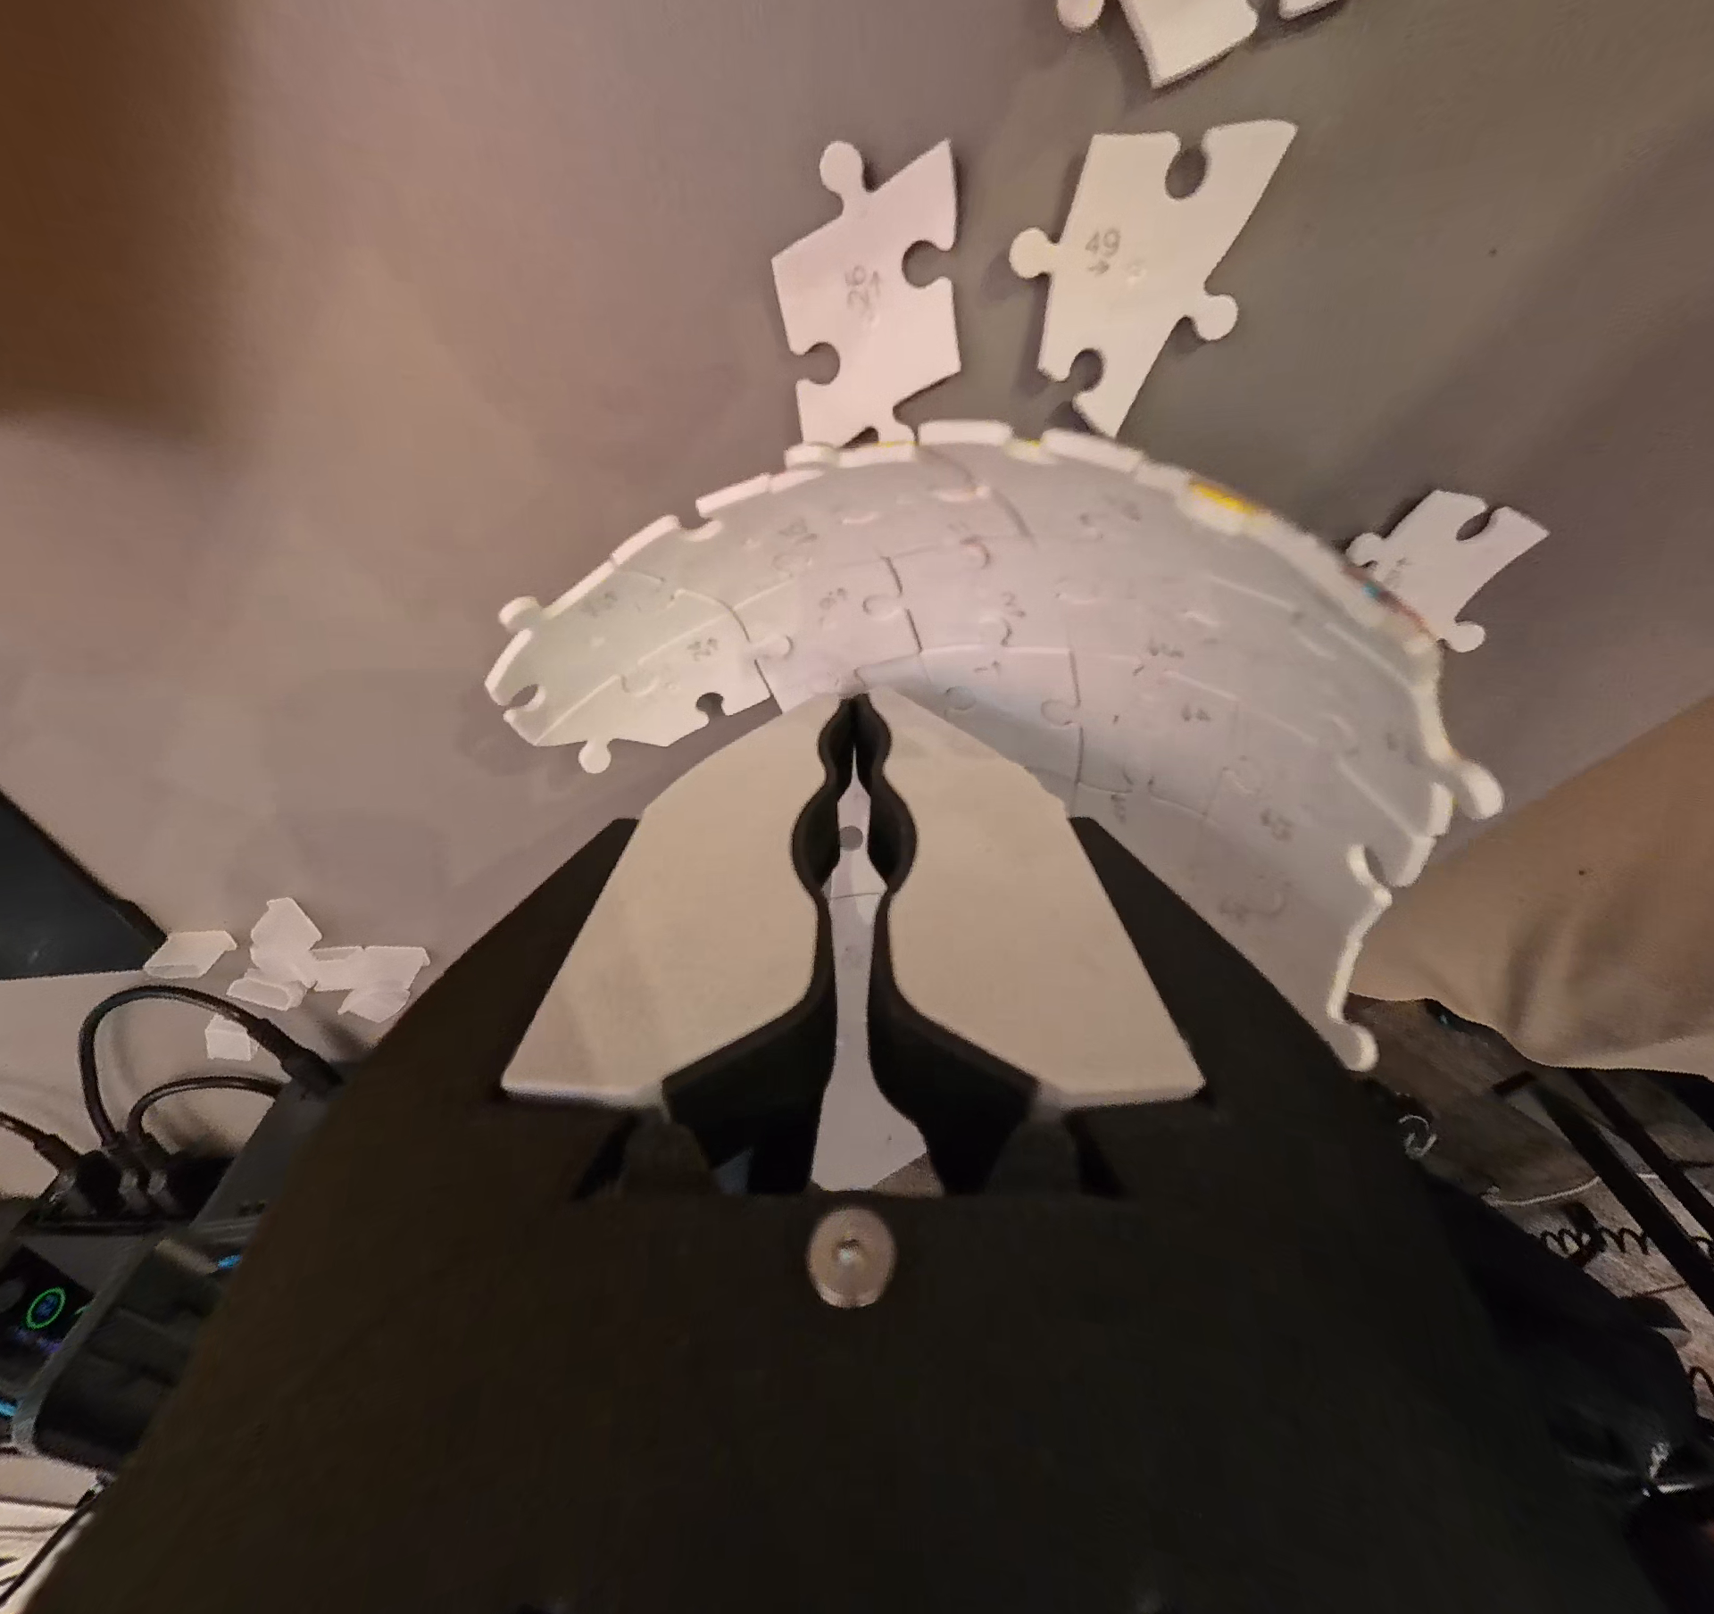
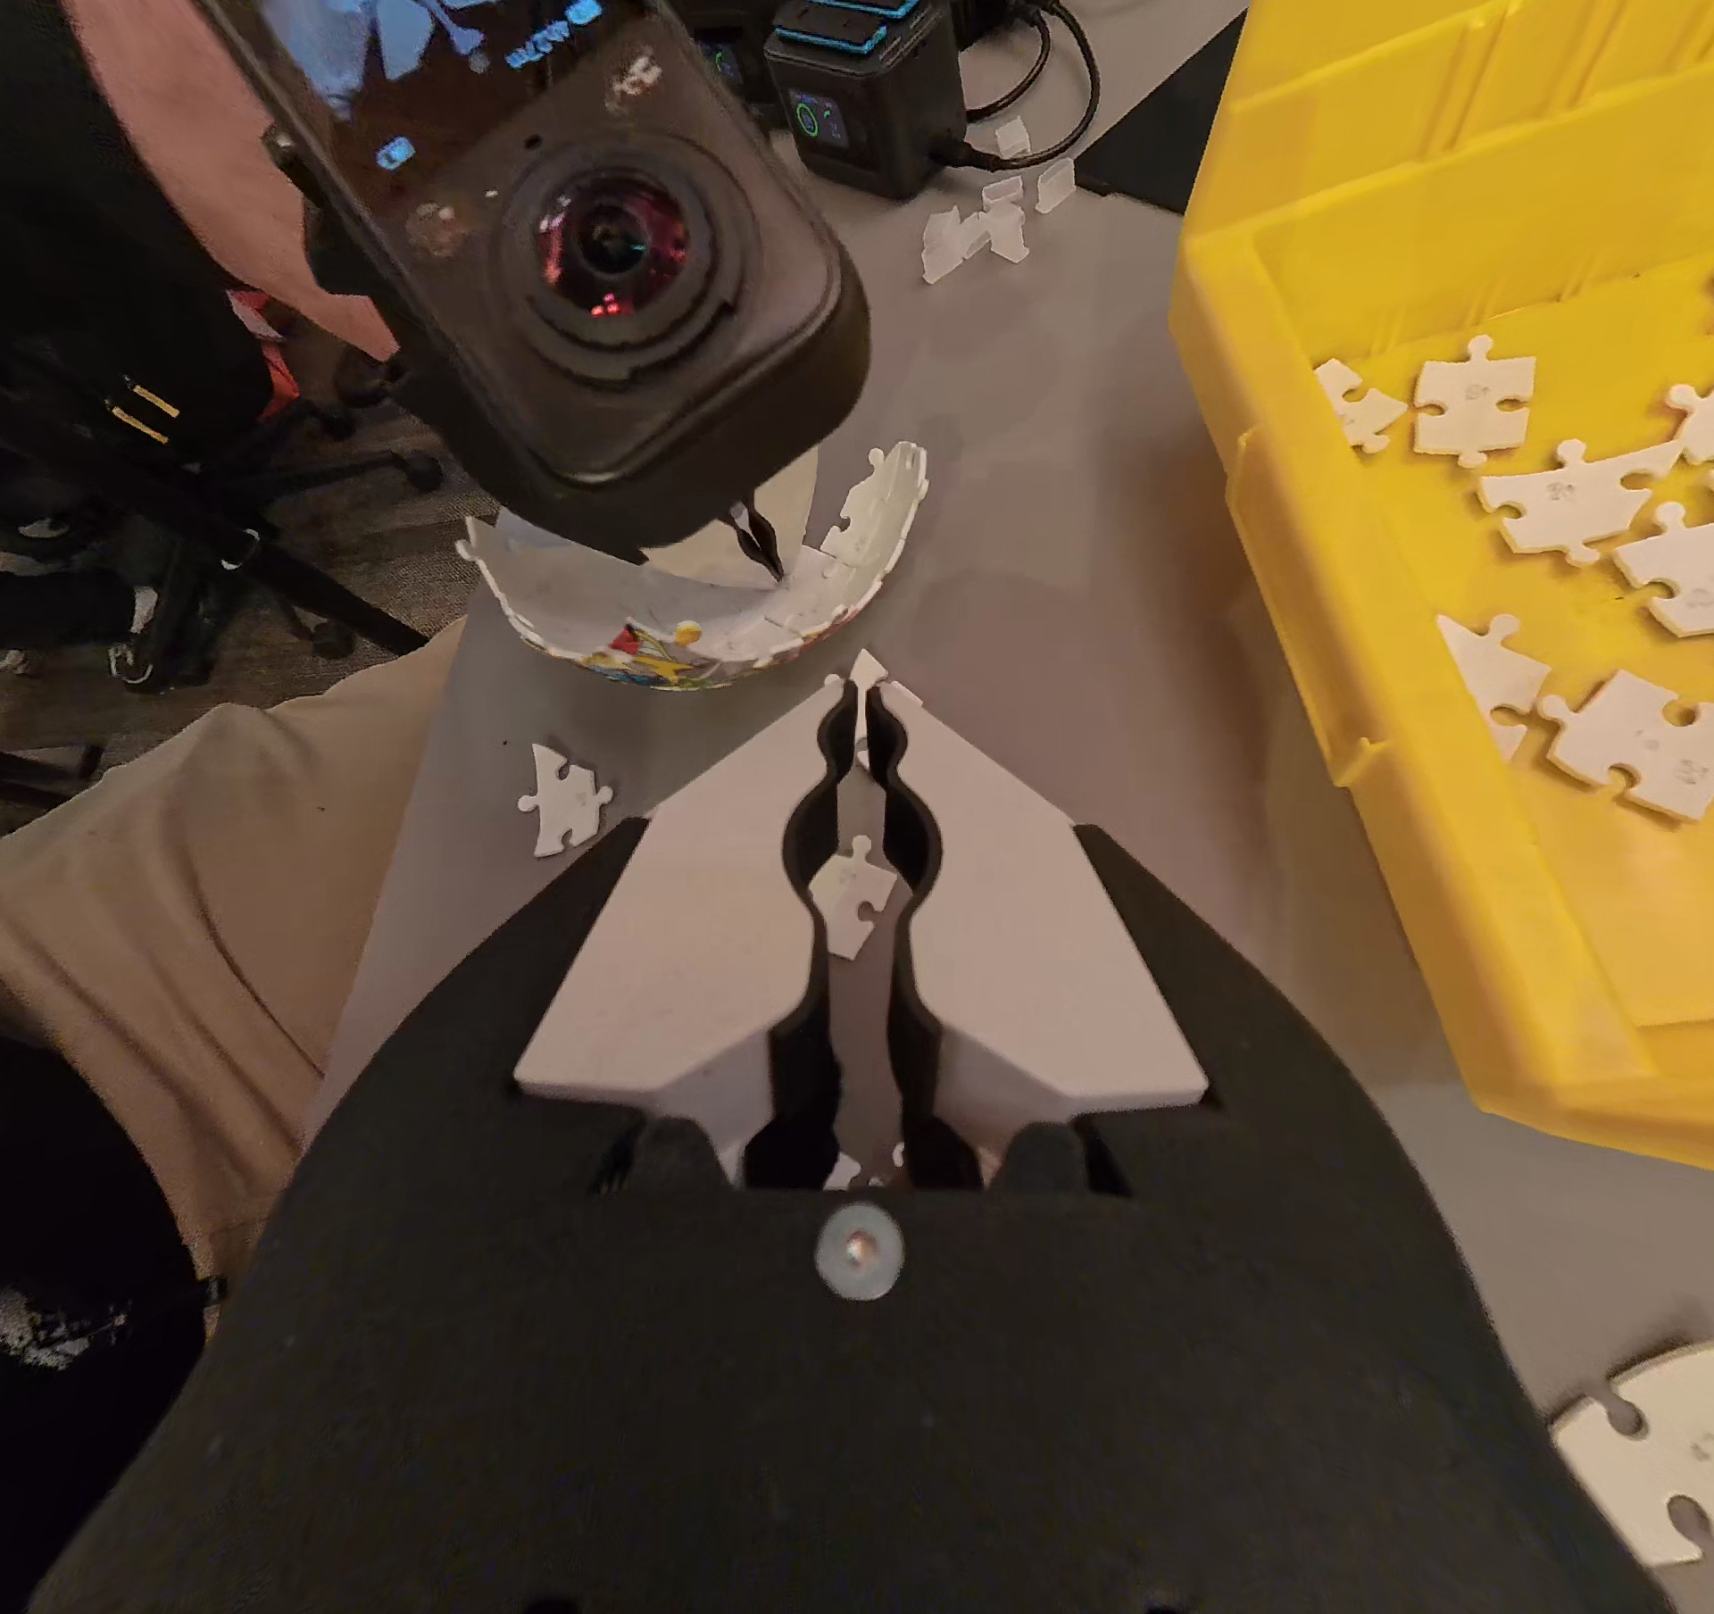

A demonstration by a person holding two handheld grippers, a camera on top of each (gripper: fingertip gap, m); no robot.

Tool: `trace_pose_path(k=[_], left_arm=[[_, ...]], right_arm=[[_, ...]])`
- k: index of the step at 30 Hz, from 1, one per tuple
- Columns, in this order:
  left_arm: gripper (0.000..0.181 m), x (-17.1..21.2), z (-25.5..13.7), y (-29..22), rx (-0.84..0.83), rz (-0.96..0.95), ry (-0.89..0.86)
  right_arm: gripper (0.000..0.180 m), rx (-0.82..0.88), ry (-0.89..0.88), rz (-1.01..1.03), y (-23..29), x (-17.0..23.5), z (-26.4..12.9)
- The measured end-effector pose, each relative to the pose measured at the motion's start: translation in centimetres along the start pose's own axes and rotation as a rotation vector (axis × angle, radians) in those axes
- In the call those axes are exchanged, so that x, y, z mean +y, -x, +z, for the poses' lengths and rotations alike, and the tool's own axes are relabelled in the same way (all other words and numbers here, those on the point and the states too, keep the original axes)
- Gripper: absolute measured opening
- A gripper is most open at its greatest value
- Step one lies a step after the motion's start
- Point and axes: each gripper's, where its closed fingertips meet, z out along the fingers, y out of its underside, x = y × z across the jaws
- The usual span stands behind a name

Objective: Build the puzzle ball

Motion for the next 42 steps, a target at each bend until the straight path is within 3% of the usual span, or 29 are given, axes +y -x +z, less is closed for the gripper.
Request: trace_pose_path(k=[4,8,14,18,24,29,37,42], left_arm=[[0.0,-0.1,-0.9,0.0,0.002,-0.064,-0.07],[0.007,1.1,-4.3,0.4,-0.07,-0.183,-0.177],[0.032,5.3,-7.0,-0.9,-0.145,-0.522,-0.339],[0.051,7.2,-5.1,-3.8,-0.02,-0.824,-0.519],[0.066,4.0,-2.4,-6.0,0.219,-1.109,-0.833],[0.045,2.7,-2.8,-4.2,0.232,-1.203,-0.998],[0.008,2.7,-2.7,-2.9,0.15,-1.215,-0.973],[0.004,2.7,-2.6,-3.0,0.153,-1.181,-0.917]], right_arm=[[0.0,0.009,-0.015,-0.004,0.0,-0.2,-0.8],[0.0,0.005,-0.02,0.001,-0.2,0.0,-1.3],[0.001,-0.01,0.0,0.001,-0.1,0.3,-0.7],[0.001,-0.023,0.023,-0.016,0.6,0.6,0.0],[0.001,-0.018,0.036,-0.041,1.2,0.3,0.7],[0.001,-0.029,0.059,-0.05,2.1,0.7,1.6],[0.0,-0.047,0.057,-0.042,3.0,1.0,2.1],[0.0,-0.053,0.049,-0.044,3.3,1.0,2.1]])
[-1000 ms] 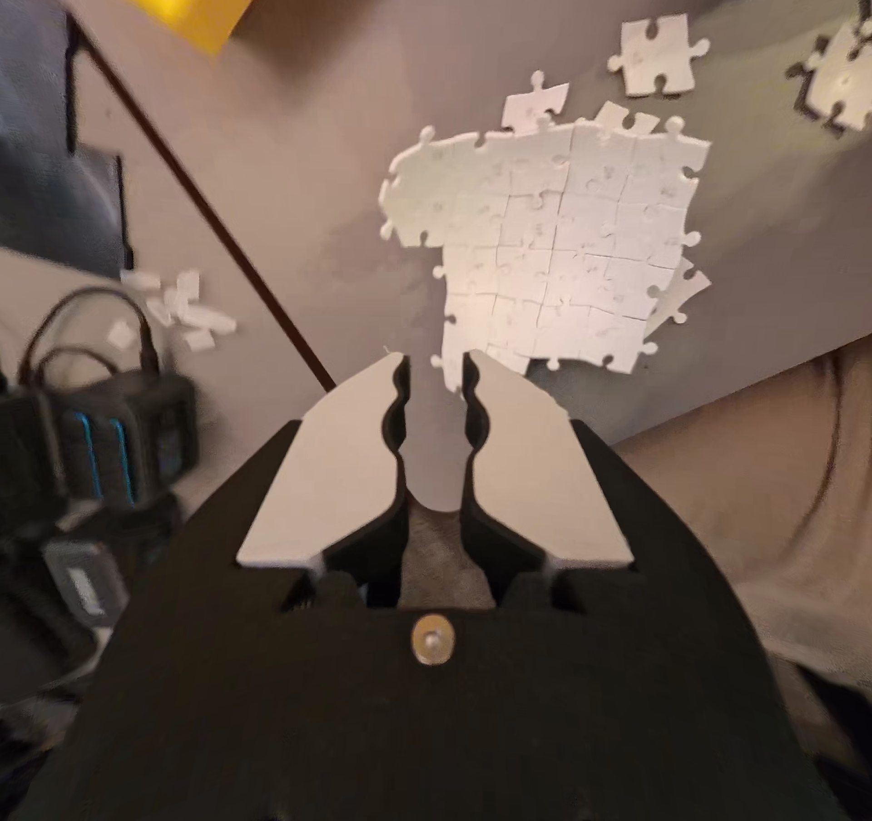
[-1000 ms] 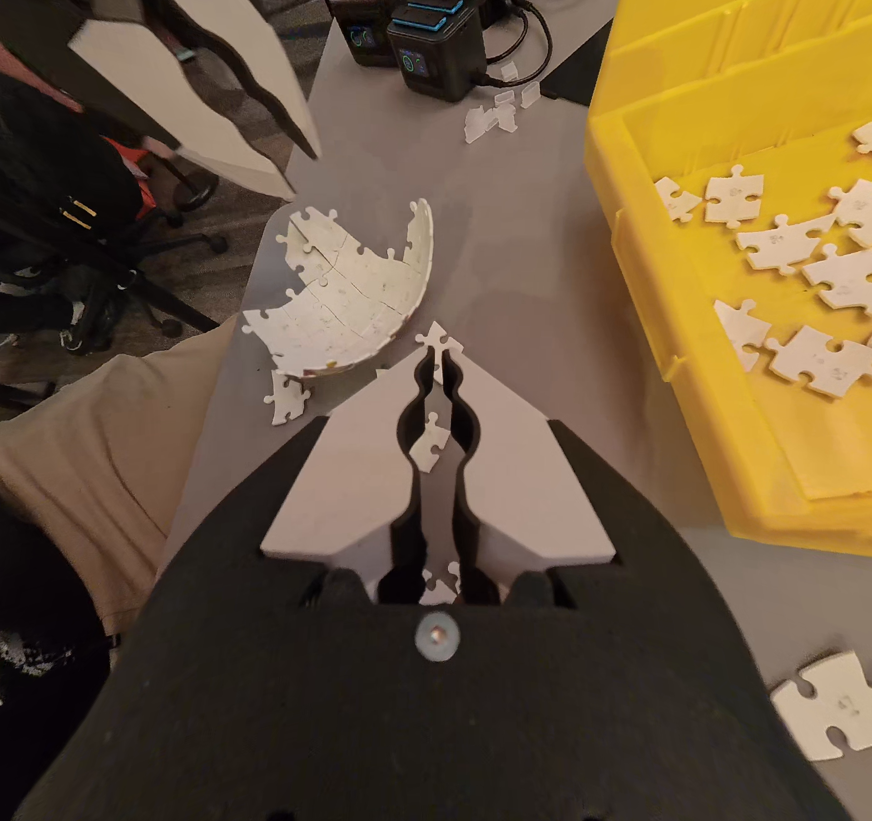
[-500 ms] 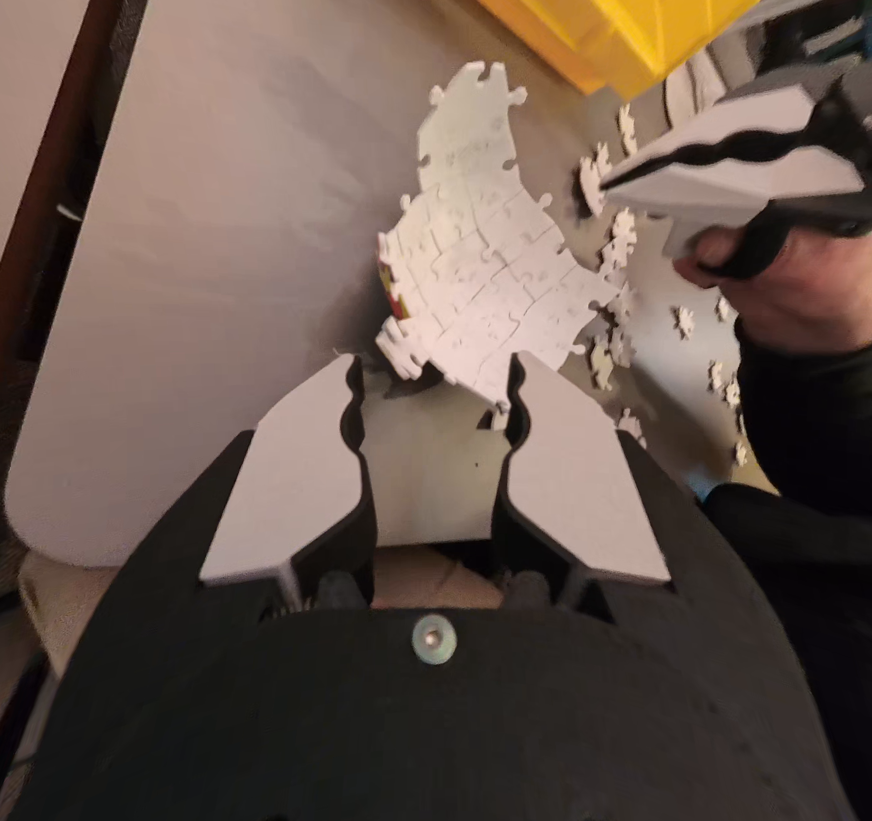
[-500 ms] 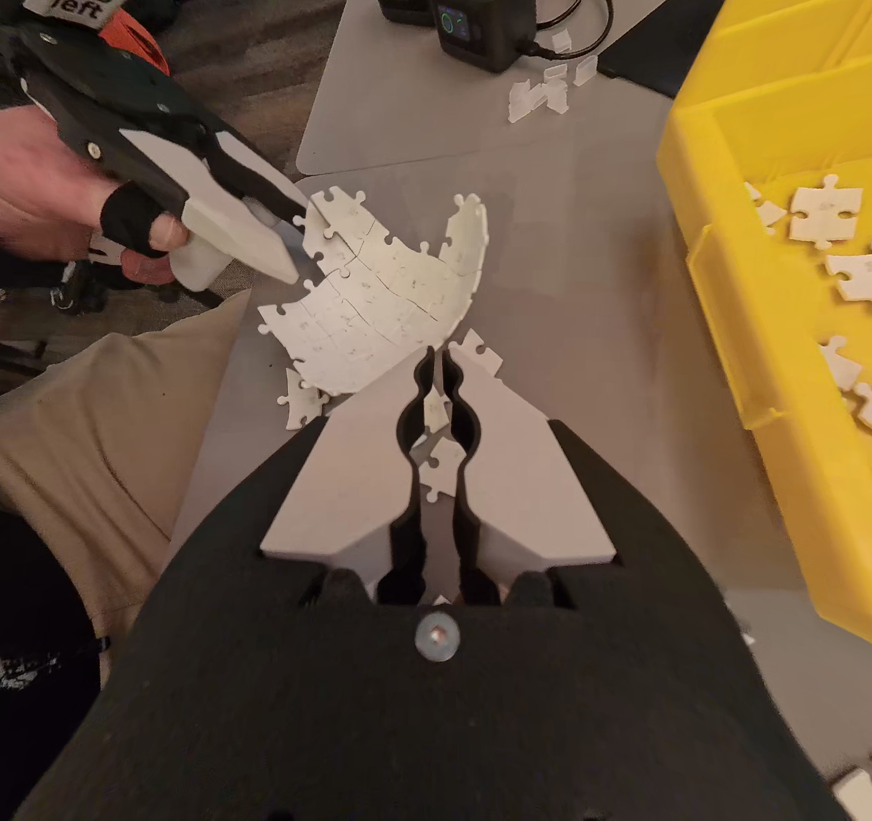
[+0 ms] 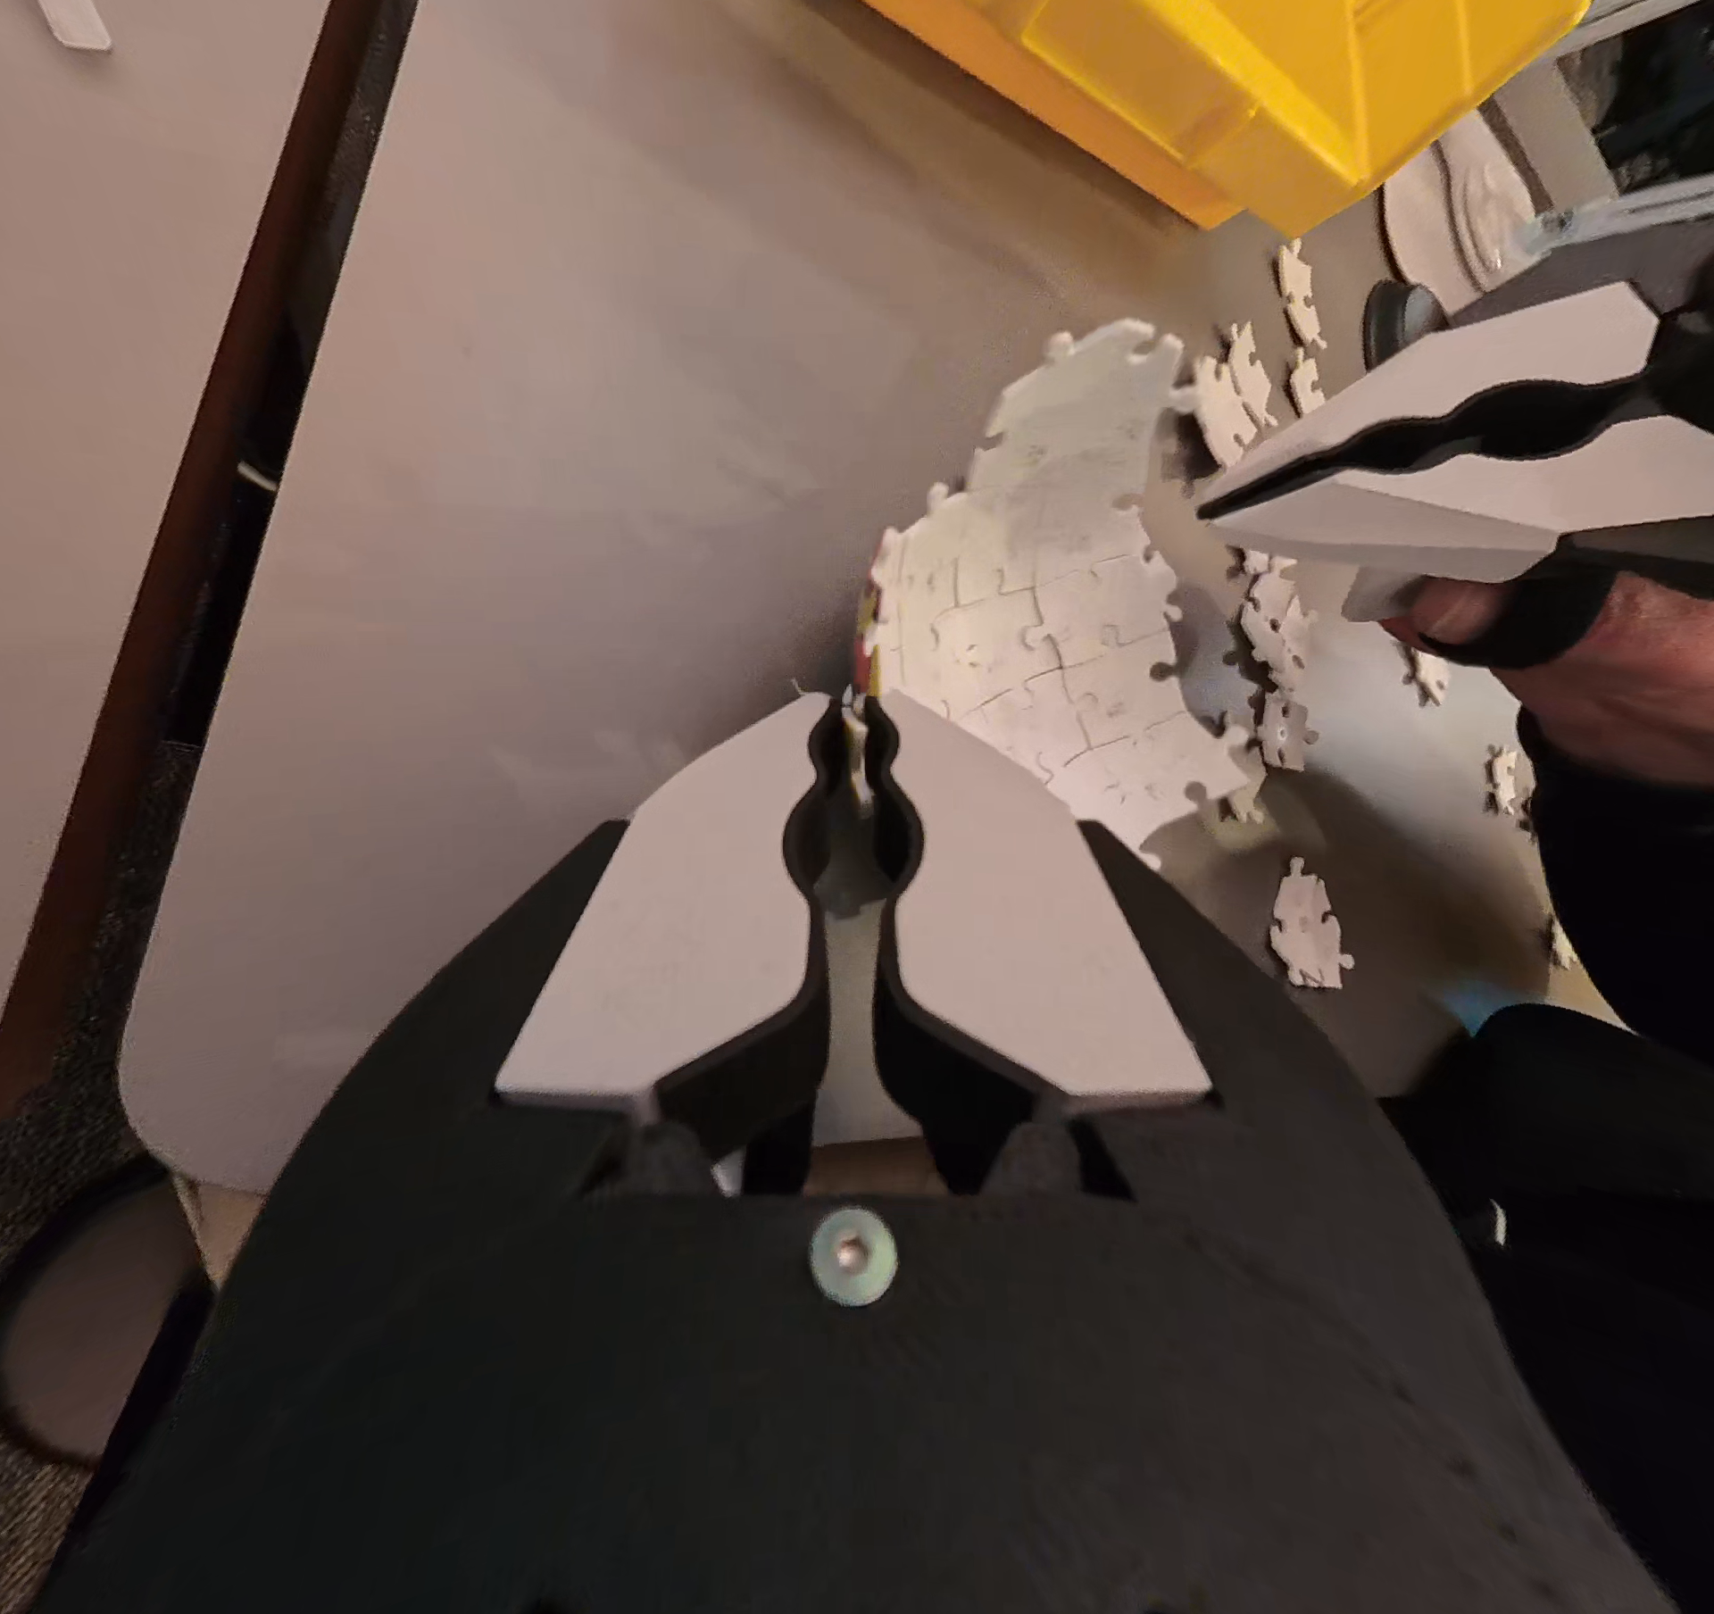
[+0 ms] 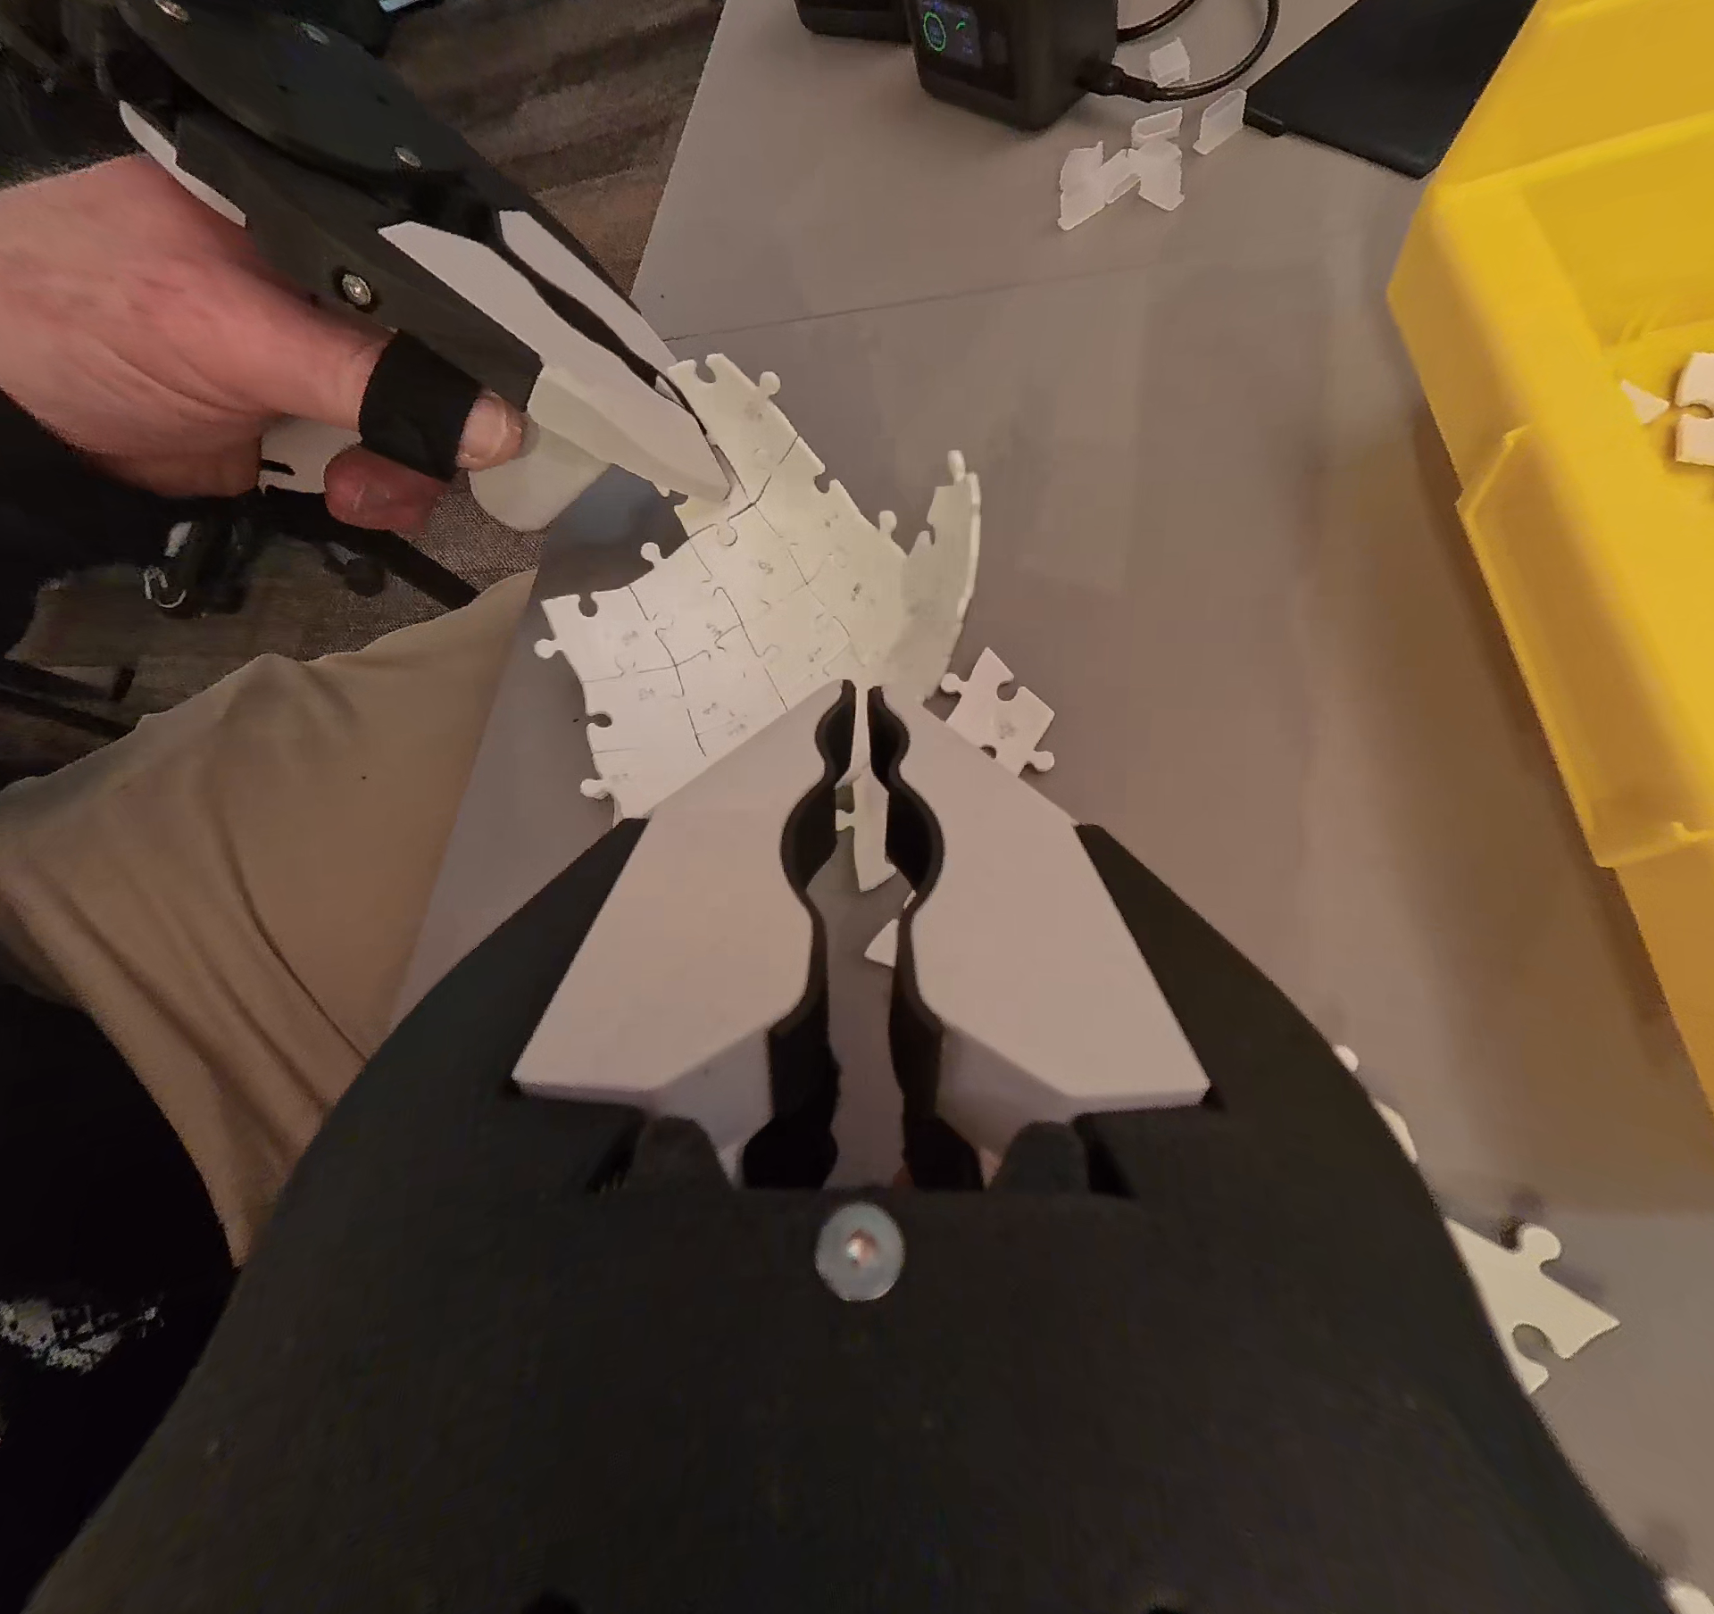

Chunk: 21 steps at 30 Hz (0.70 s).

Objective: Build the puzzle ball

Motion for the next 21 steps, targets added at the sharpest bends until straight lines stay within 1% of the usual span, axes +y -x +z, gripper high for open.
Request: trace_pose_path(k=[4,6,9,12,14,16,18,21], left_arm=[[0.003,-0.7,-0.2,0.2,-0.02,0.068,0.036],[0.004,-0.6,-0.2,0.2,-0.02,0.098,0.09],[0.009,-0.9,-0.2,0.0,-0.006,0.119,0.099],[0.015,-0.7,0.1,-0.2,-0.011,0.132,0.109],[0.018,-0.4,0.3,-0.3,-0.018,0.136,0.115],[0.018,0.0,0.5,-0.5,-0.012,0.121,0.121],[0.013,0.2,0.5,-0.6,-0.011,0.125,0.121],[0.007,0.4,0.4,-0.4,-0.018,0.147,0.135]], right_arm=[[0.0,-0.004,-0.006,0.012,0.0,0.2,0.0],[0.0,-0.005,-0.018,0.014,0.0,0.2,-0.2],[0.0,0.004,-0.033,-0.034,0.3,-0.6,-0.8],[0.005,-0.015,-0.077,-0.112,0.7,-3.5,-1.5],[0.011,-0.027,-0.058,-0.179,0.7,-5.5,-1.2],[0.014,-0.078,0.01,-0.22,0.9,-6.7,-0.1],[0.012,-0.133,0.12,-0.287,1.1,-6.4,1.7],[0.014,-0.205,0.26,-0.458,1.9,-5.5,4.1]])
